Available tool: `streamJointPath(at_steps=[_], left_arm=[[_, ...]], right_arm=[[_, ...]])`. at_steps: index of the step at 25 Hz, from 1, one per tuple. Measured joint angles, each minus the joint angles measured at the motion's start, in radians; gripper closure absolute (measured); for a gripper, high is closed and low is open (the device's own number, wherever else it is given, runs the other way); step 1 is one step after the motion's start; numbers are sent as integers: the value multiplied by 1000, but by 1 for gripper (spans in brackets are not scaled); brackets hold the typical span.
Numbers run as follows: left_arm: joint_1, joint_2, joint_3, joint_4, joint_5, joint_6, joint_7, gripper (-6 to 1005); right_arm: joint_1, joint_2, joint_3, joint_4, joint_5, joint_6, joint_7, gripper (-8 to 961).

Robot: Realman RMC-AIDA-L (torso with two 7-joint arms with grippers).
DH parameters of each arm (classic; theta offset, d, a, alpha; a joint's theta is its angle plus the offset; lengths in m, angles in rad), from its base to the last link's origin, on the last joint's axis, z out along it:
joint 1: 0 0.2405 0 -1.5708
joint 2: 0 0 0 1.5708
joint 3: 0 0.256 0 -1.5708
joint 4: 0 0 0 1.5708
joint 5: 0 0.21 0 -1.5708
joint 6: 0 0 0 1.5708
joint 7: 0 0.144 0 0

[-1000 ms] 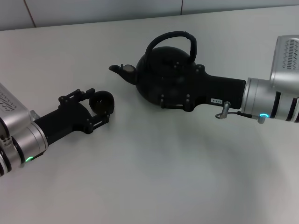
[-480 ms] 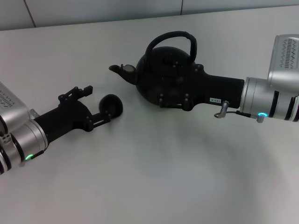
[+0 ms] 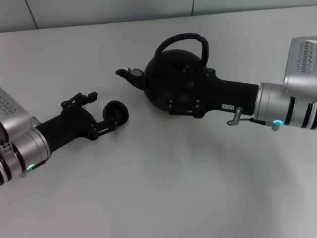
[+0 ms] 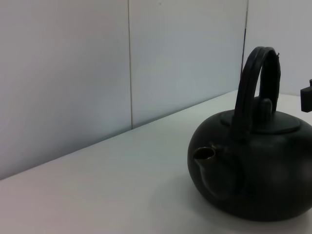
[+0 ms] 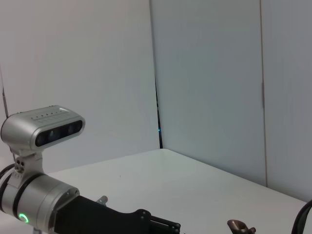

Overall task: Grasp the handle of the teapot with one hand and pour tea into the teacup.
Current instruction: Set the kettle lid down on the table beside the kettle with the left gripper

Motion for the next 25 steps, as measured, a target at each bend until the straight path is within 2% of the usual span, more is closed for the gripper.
streamJointPath(at_steps=[17,25], left_arm=[[0,0,0,-1,0,-38,2,147],[21,0,2,39,-1,28,2,146]], right_arm=[[0,2,-1,0,0,0,0,166],[0,2,0,0,0,0,0,166]])
